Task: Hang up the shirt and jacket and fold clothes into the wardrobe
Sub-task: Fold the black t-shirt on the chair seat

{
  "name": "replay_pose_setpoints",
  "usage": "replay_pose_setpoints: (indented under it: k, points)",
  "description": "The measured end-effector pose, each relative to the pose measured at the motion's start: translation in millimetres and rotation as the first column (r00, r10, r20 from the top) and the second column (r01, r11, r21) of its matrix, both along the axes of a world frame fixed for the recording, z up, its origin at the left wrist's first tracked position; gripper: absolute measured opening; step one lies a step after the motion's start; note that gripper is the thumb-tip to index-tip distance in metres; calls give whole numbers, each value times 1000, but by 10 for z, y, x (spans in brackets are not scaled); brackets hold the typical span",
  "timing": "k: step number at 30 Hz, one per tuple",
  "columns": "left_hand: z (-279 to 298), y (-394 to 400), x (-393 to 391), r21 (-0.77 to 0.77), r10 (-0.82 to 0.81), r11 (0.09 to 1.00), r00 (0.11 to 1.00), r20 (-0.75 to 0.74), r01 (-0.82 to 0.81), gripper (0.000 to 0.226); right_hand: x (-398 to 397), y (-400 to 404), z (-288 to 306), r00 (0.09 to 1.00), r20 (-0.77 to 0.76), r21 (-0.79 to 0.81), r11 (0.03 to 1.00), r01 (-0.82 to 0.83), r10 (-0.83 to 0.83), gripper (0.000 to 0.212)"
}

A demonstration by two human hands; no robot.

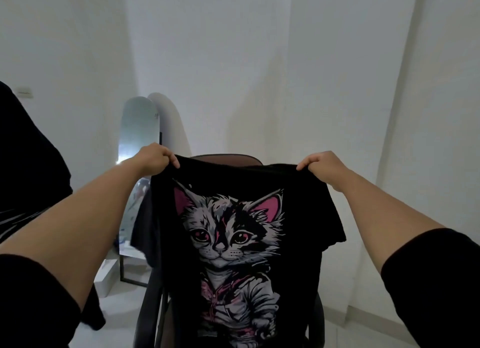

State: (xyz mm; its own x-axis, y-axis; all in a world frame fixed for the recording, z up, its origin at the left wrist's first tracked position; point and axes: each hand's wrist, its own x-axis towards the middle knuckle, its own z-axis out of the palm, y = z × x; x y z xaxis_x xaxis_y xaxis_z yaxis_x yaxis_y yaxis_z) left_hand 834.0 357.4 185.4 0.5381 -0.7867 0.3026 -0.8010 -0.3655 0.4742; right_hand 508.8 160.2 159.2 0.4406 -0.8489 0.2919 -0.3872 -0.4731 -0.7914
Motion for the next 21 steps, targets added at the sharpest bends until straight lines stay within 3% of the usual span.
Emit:
replay_pose_setpoints:
  k: [2,5,8,12,16,17,19,21]
  points:
    - [-60,-93,-13,-63,13,998,976,-216,-27,33,68,31,37,989,147,115,993,13,-30,41]
    - [-71,-180,-173,-157,-46,987,851,-524,-43,15,182,154,106,958,284,246,962,-115,42,41]
    - [-29,-289,-421,-157,-147,986,763,-630,60,34,373,332,160,899,383,320,882,-346,214,50]
    - [-4,-504,-763,-220,-329,944,664,-671,244,57,727,603,171,786,453,357,723,-592,420,55]
    - [-31,-601,-892,-334,-478,878,680,-556,343,27,878,666,115,660,563,396,538,-744,498,51]
    - [-44,-608,-861,-347,-484,872,712,-509,345,31,850,647,119,639,607,405,508,-760,471,49]
    - [-50,-583,-785,-336,-463,878,780,-420,341,48,759,593,134,616,676,397,504,-767,405,42]
    - [-44,-547,-705,-305,-461,880,809,-364,364,50,681,542,150,698,624,342,681,-648,352,32]
